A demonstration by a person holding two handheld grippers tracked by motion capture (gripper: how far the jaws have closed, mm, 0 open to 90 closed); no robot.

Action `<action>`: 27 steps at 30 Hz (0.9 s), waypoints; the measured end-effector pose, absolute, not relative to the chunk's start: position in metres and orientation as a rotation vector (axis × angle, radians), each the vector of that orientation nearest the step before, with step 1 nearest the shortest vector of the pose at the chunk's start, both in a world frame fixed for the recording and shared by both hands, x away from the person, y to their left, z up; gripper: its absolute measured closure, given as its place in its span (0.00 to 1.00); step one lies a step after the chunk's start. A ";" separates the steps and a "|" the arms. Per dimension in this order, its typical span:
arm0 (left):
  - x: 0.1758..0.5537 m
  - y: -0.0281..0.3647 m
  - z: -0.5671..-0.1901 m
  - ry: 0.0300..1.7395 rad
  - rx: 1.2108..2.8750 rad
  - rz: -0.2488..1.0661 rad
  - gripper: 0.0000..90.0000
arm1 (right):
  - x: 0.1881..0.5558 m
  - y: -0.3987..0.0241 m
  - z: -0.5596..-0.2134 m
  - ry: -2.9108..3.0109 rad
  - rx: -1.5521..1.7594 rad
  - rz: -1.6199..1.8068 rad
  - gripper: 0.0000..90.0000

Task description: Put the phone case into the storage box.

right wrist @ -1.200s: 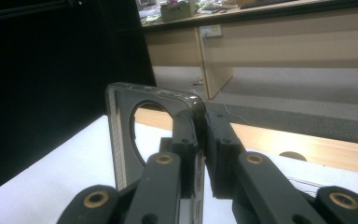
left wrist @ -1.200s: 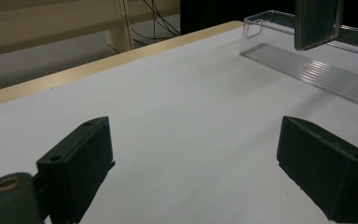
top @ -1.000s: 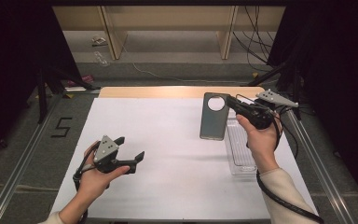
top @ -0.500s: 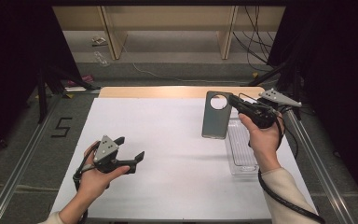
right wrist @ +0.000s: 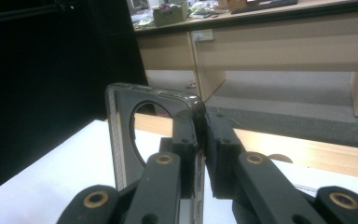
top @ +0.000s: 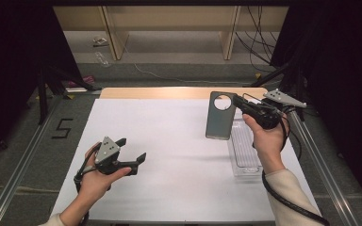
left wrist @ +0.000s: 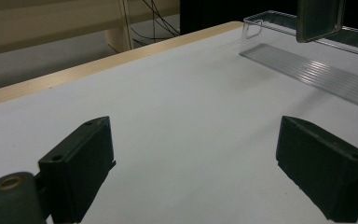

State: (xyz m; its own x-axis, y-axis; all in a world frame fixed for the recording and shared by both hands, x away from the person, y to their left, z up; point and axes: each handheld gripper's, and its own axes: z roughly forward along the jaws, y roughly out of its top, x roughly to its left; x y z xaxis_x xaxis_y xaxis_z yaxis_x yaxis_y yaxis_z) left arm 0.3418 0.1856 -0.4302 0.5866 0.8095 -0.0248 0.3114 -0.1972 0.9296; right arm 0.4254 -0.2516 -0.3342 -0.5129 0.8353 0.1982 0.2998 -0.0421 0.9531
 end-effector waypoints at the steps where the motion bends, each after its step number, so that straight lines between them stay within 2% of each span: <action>1: 0.342 0.186 -0.430 0.921 1.770 0.593 0.12 | 0.426 -0.252 -0.334 1.791 1.198 1.580 0.93; 27: 0.342 0.186 -0.430 0.923 1.768 0.593 0.12 | 0.426 -0.260 -0.331 1.760 1.204 1.563 0.93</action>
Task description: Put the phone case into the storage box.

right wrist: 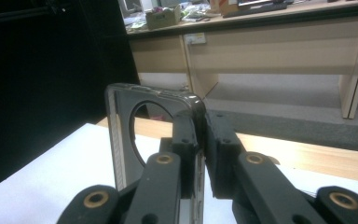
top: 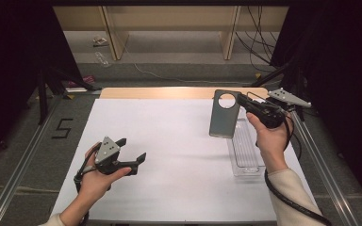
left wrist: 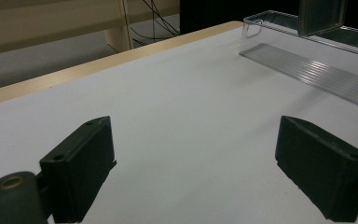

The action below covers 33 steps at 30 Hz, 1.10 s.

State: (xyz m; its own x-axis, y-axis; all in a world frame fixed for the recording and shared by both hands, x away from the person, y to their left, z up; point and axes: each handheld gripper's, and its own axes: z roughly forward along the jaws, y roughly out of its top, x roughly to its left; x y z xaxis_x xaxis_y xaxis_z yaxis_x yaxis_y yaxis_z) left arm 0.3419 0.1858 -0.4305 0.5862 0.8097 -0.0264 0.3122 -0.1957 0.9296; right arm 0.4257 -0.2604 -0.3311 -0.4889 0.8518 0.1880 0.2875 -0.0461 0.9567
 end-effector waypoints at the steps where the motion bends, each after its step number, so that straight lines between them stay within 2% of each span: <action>1: 0.342 0.186 -0.431 0.924 1.768 0.593 0.12 | 0.426 -0.261 -0.331 1.759 1.204 1.563 0.93; 33: 0.342 0.186 -0.431 0.926 1.767 0.588 0.13 | 0.426 -0.278 -0.326 1.704 1.228 1.542 0.93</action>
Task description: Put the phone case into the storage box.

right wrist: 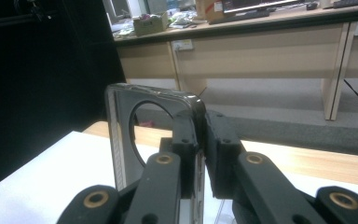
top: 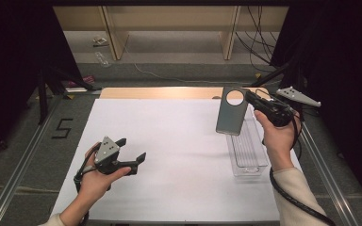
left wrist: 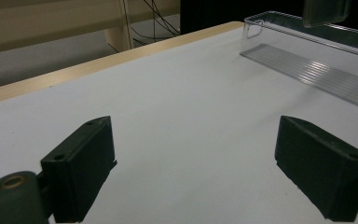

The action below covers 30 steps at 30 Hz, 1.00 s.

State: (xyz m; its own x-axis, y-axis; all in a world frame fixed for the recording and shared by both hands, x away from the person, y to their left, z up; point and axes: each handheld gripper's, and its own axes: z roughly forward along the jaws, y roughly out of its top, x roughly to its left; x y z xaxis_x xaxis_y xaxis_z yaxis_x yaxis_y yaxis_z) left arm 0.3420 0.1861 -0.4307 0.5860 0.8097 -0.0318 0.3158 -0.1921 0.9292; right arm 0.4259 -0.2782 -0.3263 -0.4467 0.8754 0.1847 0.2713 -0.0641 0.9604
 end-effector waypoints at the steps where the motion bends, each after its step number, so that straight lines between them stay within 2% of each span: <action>1: 0.342 0.186 -0.431 0.928 1.765 0.590 0.13 | 0.426 -0.279 -0.326 1.704 1.227 1.540 0.93; 30: 0.342 0.186 -0.431 0.932 1.762 0.589 0.13 | 0.428 -0.286 -0.328 1.686 1.245 1.523 0.93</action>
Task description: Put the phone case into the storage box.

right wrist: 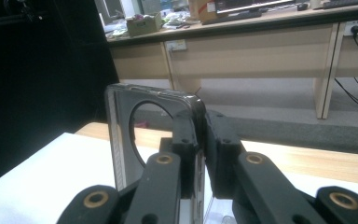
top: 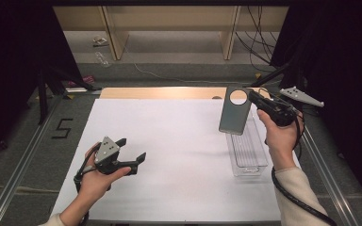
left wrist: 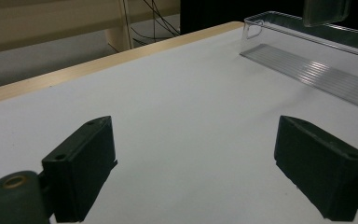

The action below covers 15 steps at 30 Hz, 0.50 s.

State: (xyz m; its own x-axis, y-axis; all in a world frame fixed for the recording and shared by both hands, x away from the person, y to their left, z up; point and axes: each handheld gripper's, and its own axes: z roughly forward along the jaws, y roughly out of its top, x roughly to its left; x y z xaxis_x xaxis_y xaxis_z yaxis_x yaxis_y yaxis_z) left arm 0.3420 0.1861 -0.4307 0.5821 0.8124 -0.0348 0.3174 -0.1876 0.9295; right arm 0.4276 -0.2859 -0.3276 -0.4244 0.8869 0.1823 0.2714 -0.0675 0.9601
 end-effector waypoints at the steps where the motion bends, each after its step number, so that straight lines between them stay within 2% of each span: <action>1: 0.342 0.186 -0.431 0.932 1.762 0.589 0.13 | 0.428 -0.286 -0.328 1.685 1.246 1.523 0.93; 15: 0.342 0.186 -0.431 0.931 1.764 0.586 0.13 | 0.428 -0.290 -0.327 1.672 1.250 1.518 0.93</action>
State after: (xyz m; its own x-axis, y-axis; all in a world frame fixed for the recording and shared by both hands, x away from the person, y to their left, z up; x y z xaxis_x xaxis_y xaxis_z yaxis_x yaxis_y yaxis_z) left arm 0.3421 0.1861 -0.4308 0.5839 0.8111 -0.0356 0.3187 -0.1886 0.9289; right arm 0.4277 -0.2900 -0.3269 -0.4137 0.8920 0.1820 0.2671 -0.0722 0.9610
